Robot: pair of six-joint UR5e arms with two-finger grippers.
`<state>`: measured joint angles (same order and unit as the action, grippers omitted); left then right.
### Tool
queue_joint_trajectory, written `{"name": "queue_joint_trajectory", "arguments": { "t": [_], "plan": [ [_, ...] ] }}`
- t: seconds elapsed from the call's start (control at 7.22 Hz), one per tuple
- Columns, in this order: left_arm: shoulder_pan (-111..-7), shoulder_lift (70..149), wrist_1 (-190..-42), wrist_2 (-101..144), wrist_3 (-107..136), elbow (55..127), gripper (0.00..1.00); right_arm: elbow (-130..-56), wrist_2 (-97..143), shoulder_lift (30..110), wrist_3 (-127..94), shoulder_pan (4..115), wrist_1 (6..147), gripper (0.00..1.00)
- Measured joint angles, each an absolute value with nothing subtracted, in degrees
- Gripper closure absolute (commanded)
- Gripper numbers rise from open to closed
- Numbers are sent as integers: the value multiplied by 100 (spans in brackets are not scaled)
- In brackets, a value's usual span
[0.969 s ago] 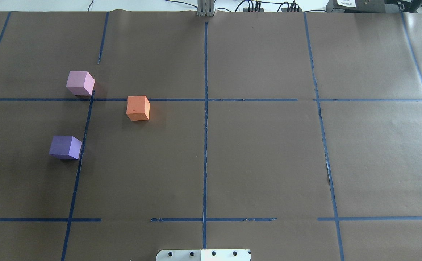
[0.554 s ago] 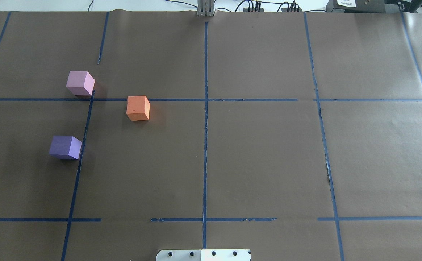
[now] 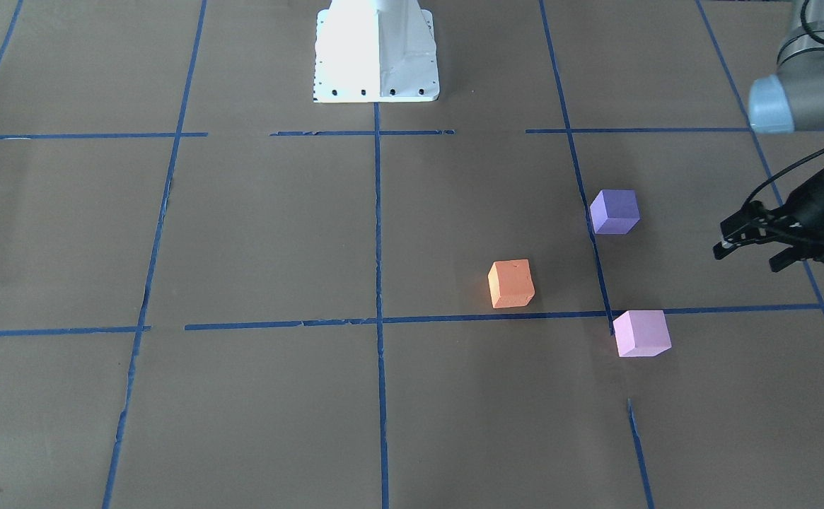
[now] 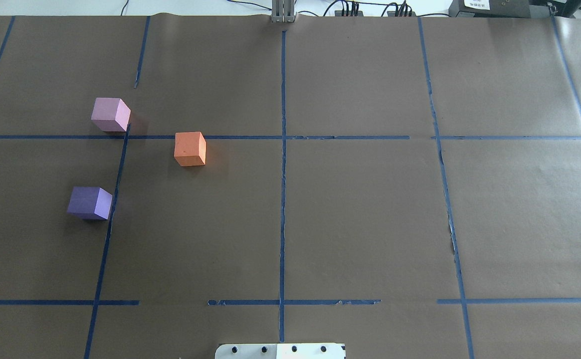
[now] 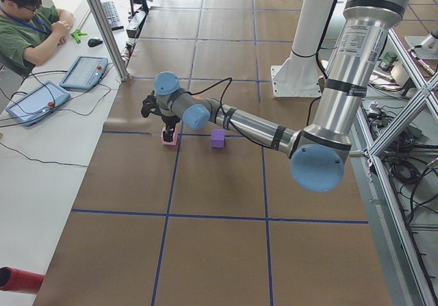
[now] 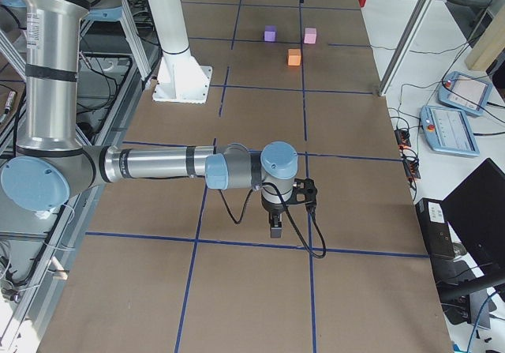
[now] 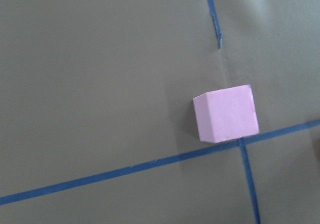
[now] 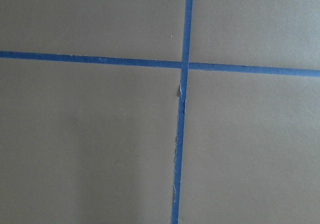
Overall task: Arrange blocks in a line
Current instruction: 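Reach the left gripper down to the orange cube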
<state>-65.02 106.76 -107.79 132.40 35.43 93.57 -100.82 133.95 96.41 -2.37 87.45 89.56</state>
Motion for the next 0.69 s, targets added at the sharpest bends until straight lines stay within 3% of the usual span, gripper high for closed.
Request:
{"name": "queue_joint_trajectory", "arguments": {
  "t": [0.69],
  "plan": [
    [-4456, 12314, -10710, 11727, 6480, 8799, 0, -10084, 13395, 9642, -237, 8745, 8956, 0]
  ]
}}
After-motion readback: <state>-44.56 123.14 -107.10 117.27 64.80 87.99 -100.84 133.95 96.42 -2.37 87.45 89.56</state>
